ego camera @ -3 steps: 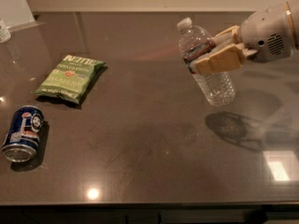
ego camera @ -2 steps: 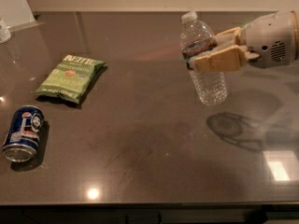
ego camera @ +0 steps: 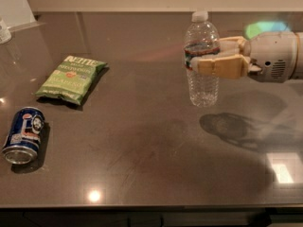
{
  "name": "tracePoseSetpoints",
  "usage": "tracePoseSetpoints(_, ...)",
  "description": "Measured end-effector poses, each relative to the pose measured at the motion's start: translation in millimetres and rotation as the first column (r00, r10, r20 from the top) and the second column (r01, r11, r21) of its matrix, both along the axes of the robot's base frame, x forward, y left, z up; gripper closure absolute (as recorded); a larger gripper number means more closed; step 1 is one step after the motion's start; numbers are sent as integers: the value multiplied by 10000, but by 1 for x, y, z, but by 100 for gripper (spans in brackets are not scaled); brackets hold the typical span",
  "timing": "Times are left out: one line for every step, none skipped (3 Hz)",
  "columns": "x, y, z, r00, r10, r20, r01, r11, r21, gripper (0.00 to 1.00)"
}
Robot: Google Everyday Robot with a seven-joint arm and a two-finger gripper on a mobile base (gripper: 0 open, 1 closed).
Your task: Place water bottle upright
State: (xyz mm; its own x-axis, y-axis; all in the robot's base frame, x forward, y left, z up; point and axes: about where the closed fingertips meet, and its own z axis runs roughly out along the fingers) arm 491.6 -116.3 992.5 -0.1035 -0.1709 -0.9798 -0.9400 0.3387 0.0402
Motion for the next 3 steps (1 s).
tracePoseSetpoints(0, 0, -8, 9982, 310, 504, -350, 9962, 794, 100)
tracePoseSetpoints(2, 1, -22, 9951, 582, 795, -684, 9889, 1319, 100)
tracePoseSetpoints(4, 1, -37, 9928, 757, 926, -905, 9815, 1688, 100)
